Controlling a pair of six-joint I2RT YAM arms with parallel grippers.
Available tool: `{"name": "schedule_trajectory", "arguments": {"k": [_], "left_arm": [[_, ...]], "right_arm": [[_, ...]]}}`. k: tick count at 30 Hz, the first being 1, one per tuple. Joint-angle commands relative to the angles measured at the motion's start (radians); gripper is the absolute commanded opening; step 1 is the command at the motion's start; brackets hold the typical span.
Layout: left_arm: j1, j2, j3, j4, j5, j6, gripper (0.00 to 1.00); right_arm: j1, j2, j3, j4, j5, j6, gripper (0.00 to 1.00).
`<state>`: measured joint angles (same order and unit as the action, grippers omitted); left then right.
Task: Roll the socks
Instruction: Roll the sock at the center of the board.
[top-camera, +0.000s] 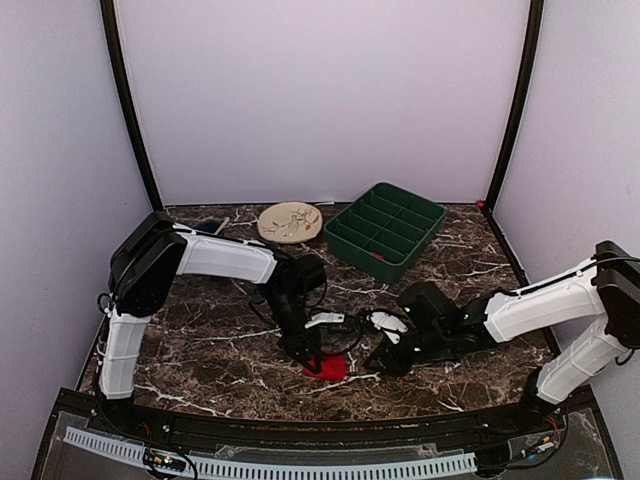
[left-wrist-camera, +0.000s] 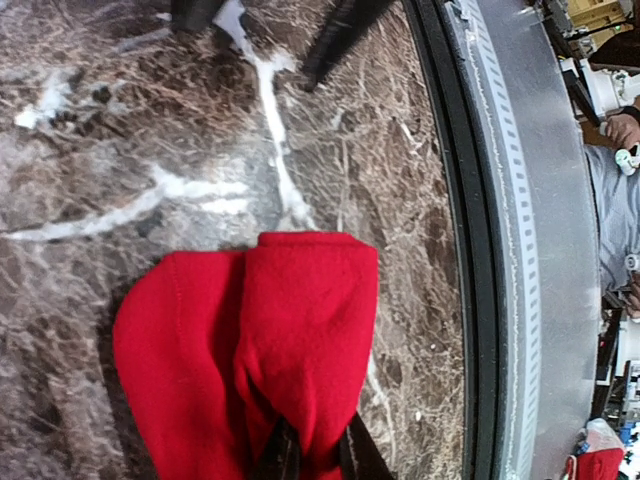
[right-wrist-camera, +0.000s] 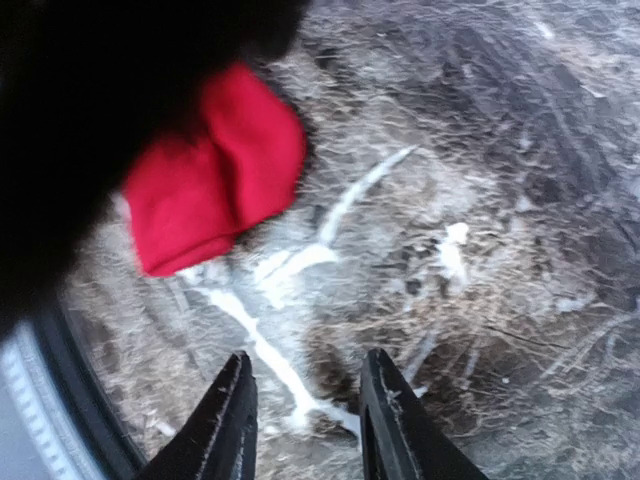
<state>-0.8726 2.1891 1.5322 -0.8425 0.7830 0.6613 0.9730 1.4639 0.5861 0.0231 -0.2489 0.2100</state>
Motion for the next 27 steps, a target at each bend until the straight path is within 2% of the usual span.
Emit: {"name": "schedule_trajectory", "arguments": {"k": [1, 4, 13, 27], "left_arm": [[0.010, 0.047, 0.030, -0.083, 0.027, -0.023, 0.13], [0.015, 0.067, 0.044, -0.106, 0.046, -0.018, 0.13], [0.035, 0.084, 0.049, -0.122, 0.083, -0.024, 0.12], [0.060, 0.114, 0.077, -0.163, 0.149, -0.011, 0.12]], "right_arm": [[0.108, -0.031, 0.022, 0.001, 0.169, -0.091, 0.36], [0.161, -0.036, 0.045, -0.014, 0.220, -0.124, 0.41], [0.276, 0.009, 0.133, -0.063, 0.324, -0.201, 0.43], [0.324, 0.143, 0.241, -0.095, 0.364, -0.289, 0.45]]}}
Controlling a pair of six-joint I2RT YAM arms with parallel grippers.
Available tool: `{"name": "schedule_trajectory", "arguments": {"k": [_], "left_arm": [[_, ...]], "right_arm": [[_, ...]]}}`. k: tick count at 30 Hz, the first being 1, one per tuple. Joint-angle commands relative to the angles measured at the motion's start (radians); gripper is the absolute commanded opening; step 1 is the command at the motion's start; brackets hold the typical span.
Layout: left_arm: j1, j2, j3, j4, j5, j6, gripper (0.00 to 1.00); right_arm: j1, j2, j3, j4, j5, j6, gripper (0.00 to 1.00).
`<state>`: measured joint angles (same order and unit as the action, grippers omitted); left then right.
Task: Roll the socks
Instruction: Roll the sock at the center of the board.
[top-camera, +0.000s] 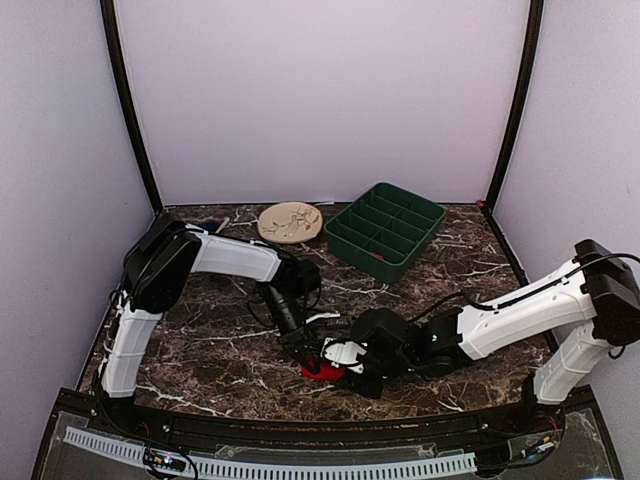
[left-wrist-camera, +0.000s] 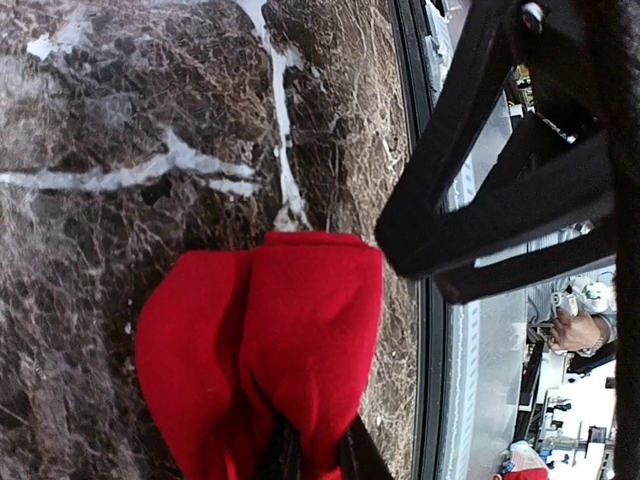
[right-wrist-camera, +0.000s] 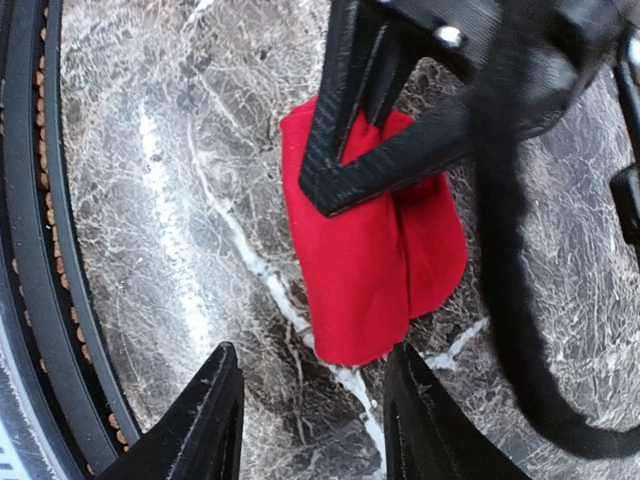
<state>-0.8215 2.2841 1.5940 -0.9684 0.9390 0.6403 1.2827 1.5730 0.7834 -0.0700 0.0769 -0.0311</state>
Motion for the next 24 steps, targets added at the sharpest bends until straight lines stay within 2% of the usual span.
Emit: {"name": "schedule_trajectory", "arguments": {"k": [1, 10, 24], "left_arm": [[0.008, 0.022, 0.014, -0.039, -0.005, 0.011, 0.12], [0.015, 0.026, 0.010, -0.054, 0.022, 0.026, 0.12], [0.018, 0.030, -0.009, -0.070, 0.068, 0.054, 0.13]], "right_arm": [[0.014, 0.048, 0.052, -0.003, 0.042, -0.055, 0.45], [0.014, 0.126, 0.096, 0.001, 0.070, -0.101, 0.45], [-0.014, 0.186, 0.099, 0.056, 0.087, -0.137, 0.39]]}}
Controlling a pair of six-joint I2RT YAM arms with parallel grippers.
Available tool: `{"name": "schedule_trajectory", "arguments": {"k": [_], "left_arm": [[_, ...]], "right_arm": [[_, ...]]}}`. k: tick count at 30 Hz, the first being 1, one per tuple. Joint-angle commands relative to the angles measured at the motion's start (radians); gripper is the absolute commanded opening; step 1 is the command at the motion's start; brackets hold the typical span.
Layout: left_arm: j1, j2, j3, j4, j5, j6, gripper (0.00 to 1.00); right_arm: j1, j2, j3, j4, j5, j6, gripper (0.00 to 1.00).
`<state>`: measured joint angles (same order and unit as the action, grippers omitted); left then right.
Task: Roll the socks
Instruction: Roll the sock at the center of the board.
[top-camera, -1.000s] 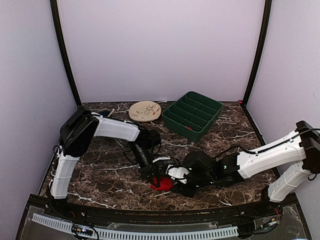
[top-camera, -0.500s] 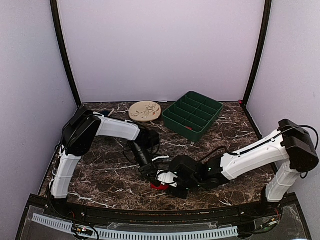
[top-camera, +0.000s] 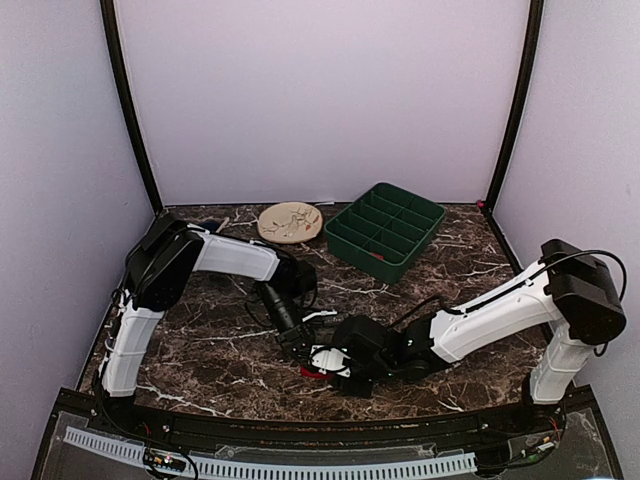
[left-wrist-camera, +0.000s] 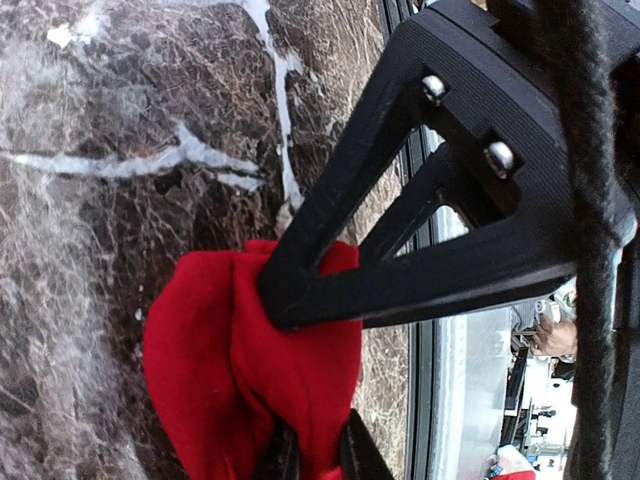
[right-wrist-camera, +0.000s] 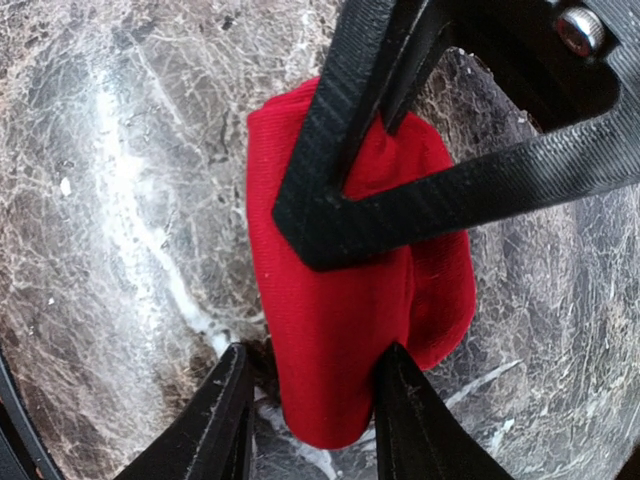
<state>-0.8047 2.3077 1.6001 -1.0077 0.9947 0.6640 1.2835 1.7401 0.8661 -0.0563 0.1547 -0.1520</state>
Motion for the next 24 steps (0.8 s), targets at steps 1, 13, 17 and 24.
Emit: {"name": "schedule_trajectory", "arguments": {"k": [1, 13, 17, 24], "left_arm": [[0.001, 0.007, -0.018, -0.032, 0.016, 0.032, 0.13], [0.008, 0.010, -0.041, -0.011, 0.031, 0.001, 0.14], [0.018, 0.006, -0.044, 0.000, 0.009, -0.031, 0.23], [0.019, -0.036, -0.061, 0.032, -0.037, -0.070, 0.32]], "right_arm": [[-0.018, 0.022, 0.017, 0.045, 0.006, -0.019, 0.39], [-0.078, 0.049, 0.032, 0.023, -0.084, -0.037, 0.13], [-0.092, 0.065, 0.053, -0.013, -0.132, -0.038, 0.08], [-0.119, 0.070, 0.084, -0.075, -0.194, -0.027, 0.06]]}}
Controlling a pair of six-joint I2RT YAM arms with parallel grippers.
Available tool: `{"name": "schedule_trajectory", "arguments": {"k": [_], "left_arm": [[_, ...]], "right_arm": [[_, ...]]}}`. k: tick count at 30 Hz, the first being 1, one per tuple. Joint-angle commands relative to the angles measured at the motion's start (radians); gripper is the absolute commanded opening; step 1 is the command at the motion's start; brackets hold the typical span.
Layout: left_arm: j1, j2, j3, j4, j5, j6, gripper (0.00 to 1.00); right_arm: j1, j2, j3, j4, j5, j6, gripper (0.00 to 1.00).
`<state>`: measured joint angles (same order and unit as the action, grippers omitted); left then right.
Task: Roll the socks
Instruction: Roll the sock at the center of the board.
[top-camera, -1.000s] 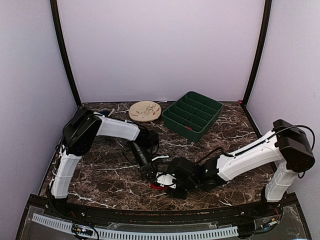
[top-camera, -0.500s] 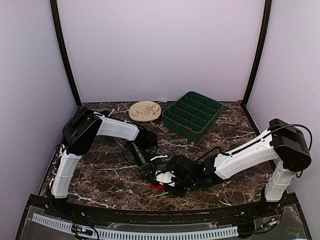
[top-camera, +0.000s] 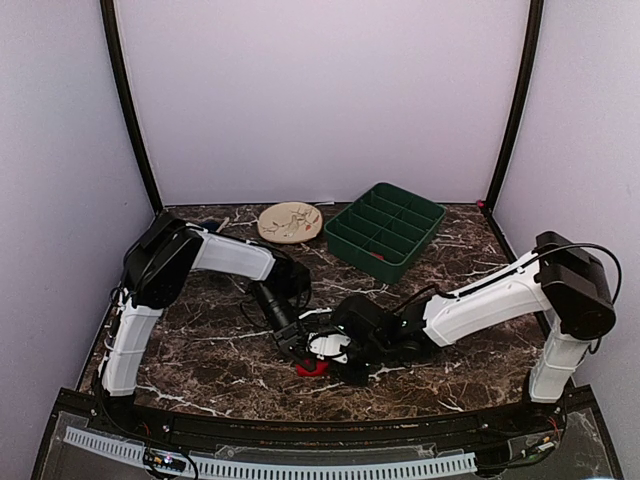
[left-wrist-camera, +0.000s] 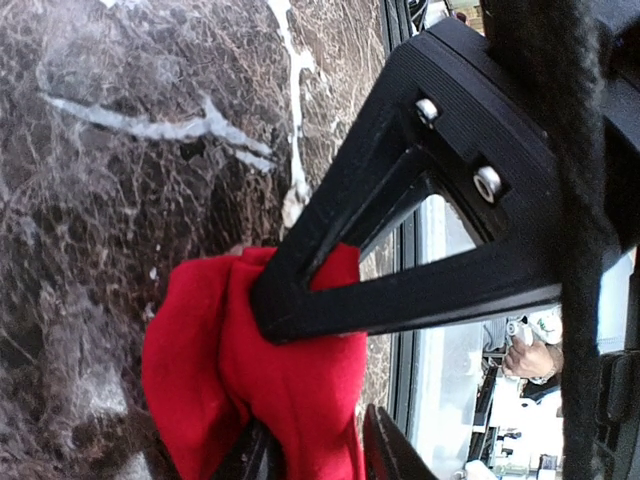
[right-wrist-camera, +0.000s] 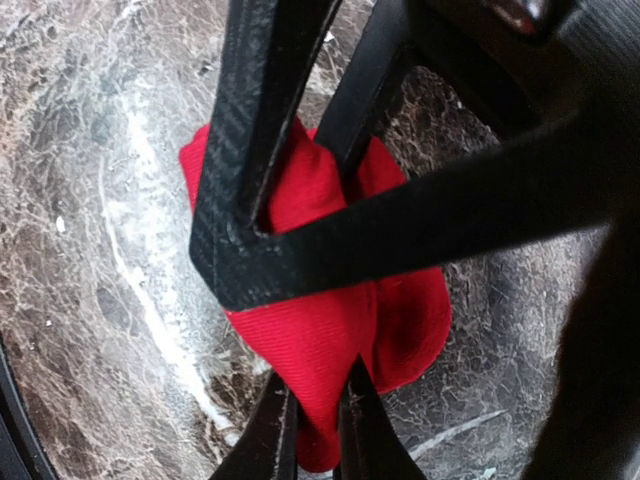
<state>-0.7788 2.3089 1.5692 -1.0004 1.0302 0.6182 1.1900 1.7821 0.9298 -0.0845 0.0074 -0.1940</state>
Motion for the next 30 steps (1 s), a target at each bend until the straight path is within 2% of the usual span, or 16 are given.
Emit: {"name": "schedule_trajectory", "arguments": {"k": [1, 5, 6, 7, 8, 13, 30], "left_arm": [[-0.003, -0.042, -0.033, 0.031, -0.079, -0.032, 0.33], [0.016, -0.065, -0.045, 0.043, -0.074, -0.046, 0.37], [0.020, -0.076, -0.048, 0.046, -0.073, -0.047, 0.51], [0.022, -0.086, -0.054, 0.048, -0.073, -0.047, 0.57], [0.026, -0.095, -0.057, 0.052, -0.072, -0.048, 0.59], [0.039, -0.122, -0.069, 0.074, -0.082, -0.054, 0.58], [0.104, -0.220, -0.190, 0.254, -0.281, -0.170, 0.57]], "right_arm": [[-0.031, 0.028, 0.022, -0.052, -0.056, 0.019, 0.06], [-0.040, 0.035, 0.037, -0.079, -0.087, 0.027, 0.06], [-0.041, 0.037, 0.040, -0.084, -0.091, 0.028, 0.06], [-0.043, 0.039, 0.044, -0.087, -0.095, 0.029, 0.06], [-0.044, 0.041, 0.047, -0.095, -0.100, 0.029, 0.06], [-0.049, 0.055, 0.067, -0.121, -0.117, 0.024, 0.05], [-0.067, 0.063, 0.085, -0.134, -0.155, 0.067, 0.06]]}}
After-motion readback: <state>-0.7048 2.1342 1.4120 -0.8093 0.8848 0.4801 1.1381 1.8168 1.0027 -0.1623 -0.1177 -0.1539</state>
